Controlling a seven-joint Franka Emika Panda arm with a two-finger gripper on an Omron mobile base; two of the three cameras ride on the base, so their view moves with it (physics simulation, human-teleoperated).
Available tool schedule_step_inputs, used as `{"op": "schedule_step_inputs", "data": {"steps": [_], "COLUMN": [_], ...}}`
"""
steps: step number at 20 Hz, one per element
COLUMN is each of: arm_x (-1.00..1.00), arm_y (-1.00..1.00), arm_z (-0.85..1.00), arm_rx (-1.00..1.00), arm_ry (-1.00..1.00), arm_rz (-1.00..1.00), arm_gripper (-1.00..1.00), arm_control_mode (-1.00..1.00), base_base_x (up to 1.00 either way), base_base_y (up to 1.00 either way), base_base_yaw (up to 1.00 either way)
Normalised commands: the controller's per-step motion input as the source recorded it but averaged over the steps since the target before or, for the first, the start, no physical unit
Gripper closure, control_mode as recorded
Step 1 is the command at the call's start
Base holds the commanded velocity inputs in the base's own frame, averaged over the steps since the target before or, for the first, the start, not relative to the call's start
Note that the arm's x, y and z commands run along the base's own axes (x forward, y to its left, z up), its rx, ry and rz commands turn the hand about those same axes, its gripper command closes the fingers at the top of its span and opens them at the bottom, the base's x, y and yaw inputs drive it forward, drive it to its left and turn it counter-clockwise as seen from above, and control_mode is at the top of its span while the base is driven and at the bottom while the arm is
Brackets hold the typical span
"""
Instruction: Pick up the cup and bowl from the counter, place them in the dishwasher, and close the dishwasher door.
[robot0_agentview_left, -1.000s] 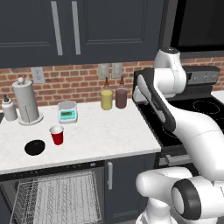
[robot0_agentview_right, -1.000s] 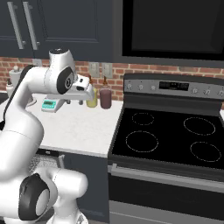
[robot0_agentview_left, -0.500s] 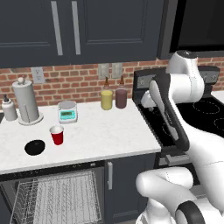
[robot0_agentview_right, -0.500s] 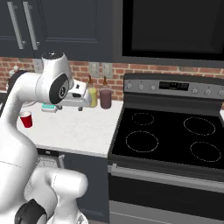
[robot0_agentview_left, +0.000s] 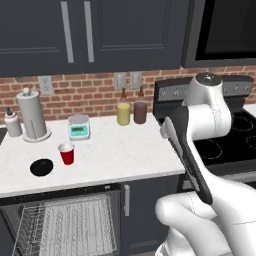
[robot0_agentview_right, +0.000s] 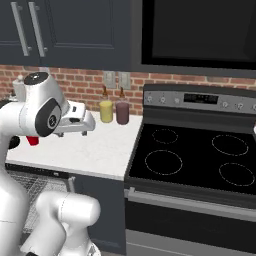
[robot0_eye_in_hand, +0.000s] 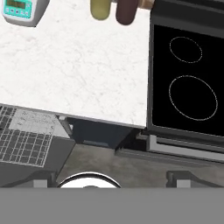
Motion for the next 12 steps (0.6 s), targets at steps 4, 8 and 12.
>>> {"op": "schedule_step_inputs", "data": {"steps": [4, 8, 12], "arm_x": [0.00, 0.00, 0.00], "arm_y": [0.00, 0.00, 0.00], "arm_z": [0.00, 0.00, 0.00], "arm_rx": [0.00, 0.00, 0.00], "arm_ry": [0.00, 0.00, 0.00], "arm_rz": [0.00, 0.00, 0.00], "arm_gripper": [-1.00, -1.00, -1.00], "arm_control_mode": [1.00, 1.00, 1.00], "base_base_x": [0.00, -0.14, -0.48], "base_base_y": [-0.10, -0.33, -0.29], "base_base_yaw": [0.36, 0.51, 0.61]}}
